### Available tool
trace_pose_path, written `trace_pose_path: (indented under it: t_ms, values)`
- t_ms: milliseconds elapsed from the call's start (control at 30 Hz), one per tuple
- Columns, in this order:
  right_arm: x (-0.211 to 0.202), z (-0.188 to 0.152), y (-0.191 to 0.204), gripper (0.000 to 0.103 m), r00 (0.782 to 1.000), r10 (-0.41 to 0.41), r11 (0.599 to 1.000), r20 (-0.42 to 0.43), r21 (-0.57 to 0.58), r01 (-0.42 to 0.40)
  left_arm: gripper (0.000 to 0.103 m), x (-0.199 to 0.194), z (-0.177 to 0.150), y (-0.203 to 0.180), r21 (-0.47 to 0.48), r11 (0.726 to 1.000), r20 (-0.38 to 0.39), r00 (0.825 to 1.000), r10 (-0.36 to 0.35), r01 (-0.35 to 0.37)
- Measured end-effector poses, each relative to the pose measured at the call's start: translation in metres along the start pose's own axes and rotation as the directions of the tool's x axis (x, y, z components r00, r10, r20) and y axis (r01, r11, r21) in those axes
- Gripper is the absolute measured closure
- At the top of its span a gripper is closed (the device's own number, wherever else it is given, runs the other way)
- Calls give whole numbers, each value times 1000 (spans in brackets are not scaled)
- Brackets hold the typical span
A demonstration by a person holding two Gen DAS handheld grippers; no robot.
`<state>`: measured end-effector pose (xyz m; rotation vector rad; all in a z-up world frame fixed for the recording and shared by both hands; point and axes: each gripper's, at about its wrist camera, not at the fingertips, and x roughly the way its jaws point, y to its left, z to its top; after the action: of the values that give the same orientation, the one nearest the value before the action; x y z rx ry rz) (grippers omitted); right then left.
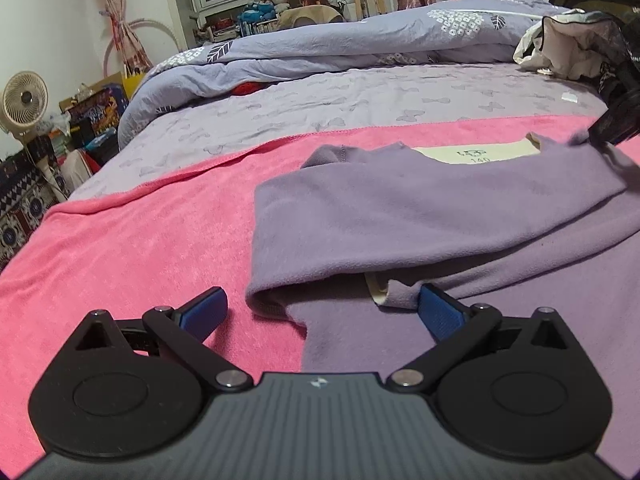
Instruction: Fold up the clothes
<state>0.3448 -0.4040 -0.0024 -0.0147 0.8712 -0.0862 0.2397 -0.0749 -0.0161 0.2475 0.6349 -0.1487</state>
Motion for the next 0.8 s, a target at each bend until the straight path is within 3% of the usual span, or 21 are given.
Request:
trace_pose_path:
  t_ms: [133, 267, 333, 400, 467, 533, 600, 667, 800]
  values:
    - [-3, 10, 17, 96, 982, -172, 974, 80, -136, 182, 0, -1, 0, -2, 4, 1000, 9, 1000, 7, -7]
    - [19, 13, 33, 96, 967, -231, 937, 107, -245, 250, 0, -1, 0, -3, 4, 1000, 14, 1000, 9, -9]
    - [40, 9, 39, 98, 937, -320, 892, 141, -289, 348, 0, 0, 0, 0, -12, 1000, 10, 1000, -3, 3]
    - [64, 8, 29, 97, 918, -388, 878, 81, -272, 395, 0, 2, 0, 2, -26, 1000, 6, 1000, -14, 14]
    - [49, 10, 17, 92, 937, -334, 925, 99, -158, 346, 0, 2, 0, 3, -32, 999, 4, 1000, -18, 18]
    - [24, 7, 2, 77, 966, -228, 969, 122, -69, 237, 0, 2, 0, 3, -31, 999, 5, 1000, -17, 17]
    - [-9, -2, -5, 46, 957, -203, 974, 207, -58, 219, 0, 2, -1, 4, -31, 999, 6, 1000, -17, 18]
    - [-40, -12, -8, 44, 950, -175, 978, 259, -65, 198, 0, 2, -2, 5, -31, 999, 6, 1000, -18, 18]
    - [-78, -36, -8, 46, 976, 78, 997, 204, -31, -73, 0, 2, -1, 2, -18, 1000, 8, 1000, -5, 5]
